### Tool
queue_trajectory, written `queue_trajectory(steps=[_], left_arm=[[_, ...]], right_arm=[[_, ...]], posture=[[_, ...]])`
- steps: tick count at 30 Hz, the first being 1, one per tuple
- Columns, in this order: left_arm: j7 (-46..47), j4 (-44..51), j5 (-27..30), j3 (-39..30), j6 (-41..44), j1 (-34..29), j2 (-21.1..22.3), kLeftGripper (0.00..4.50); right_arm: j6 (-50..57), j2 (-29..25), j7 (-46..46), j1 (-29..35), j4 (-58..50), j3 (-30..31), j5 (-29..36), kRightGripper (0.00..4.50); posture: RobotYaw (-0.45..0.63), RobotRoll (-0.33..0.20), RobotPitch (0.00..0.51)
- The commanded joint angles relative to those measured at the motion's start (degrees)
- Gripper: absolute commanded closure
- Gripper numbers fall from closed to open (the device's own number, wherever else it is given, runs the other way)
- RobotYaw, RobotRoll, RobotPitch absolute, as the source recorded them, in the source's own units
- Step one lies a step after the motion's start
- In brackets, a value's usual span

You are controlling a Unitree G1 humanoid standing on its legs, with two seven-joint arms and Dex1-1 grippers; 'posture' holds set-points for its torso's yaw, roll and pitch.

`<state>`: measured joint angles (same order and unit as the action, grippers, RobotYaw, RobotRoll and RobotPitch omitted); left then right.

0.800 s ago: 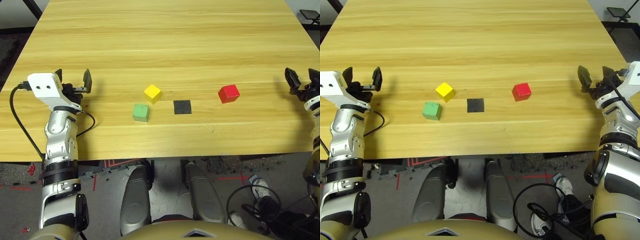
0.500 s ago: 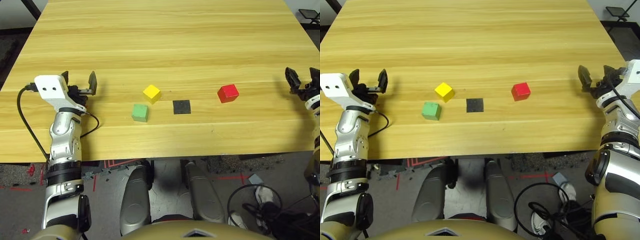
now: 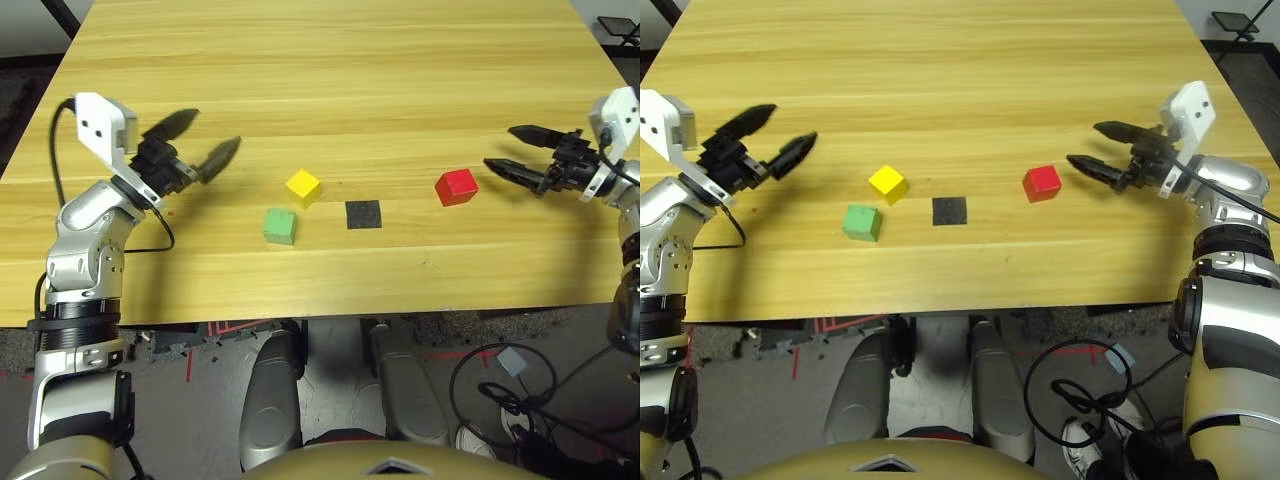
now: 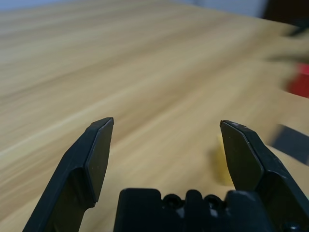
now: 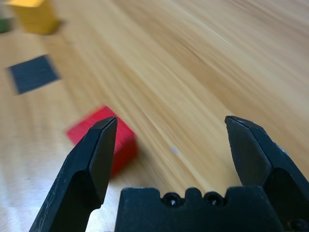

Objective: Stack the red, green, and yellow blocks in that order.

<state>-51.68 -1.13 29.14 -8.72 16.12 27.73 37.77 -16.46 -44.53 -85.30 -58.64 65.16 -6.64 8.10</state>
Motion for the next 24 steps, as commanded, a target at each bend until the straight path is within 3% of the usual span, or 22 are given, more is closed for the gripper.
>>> queue_trajectory(steps=[1,10,24], left_arm=[[-1.82,2.45,0.25,2.29,3.27,0.49,0.60,0.02],[0.70,7.71,0.04,4.57,8.45,0.20,-0.74,0.02],[-8.75,9.88,-5.46,10.56,5.86,-2.03,5.58,0.02]], right_arm=[[-2.09,-1.52,-5.47,-1.95,0.64,2.80,-2.55,0.00],[-7.69,-0.86,-7.20,-4.34,3.29,10.99,-5.77,0.00],[-11.14,4.51,-4.15,-6.26,7.77,12.14,-12.02,0.00]], posture=[[0.09,-0.083,0.258],[0.14,-0.074,0.252],[0.20,-0.047,0.246]])
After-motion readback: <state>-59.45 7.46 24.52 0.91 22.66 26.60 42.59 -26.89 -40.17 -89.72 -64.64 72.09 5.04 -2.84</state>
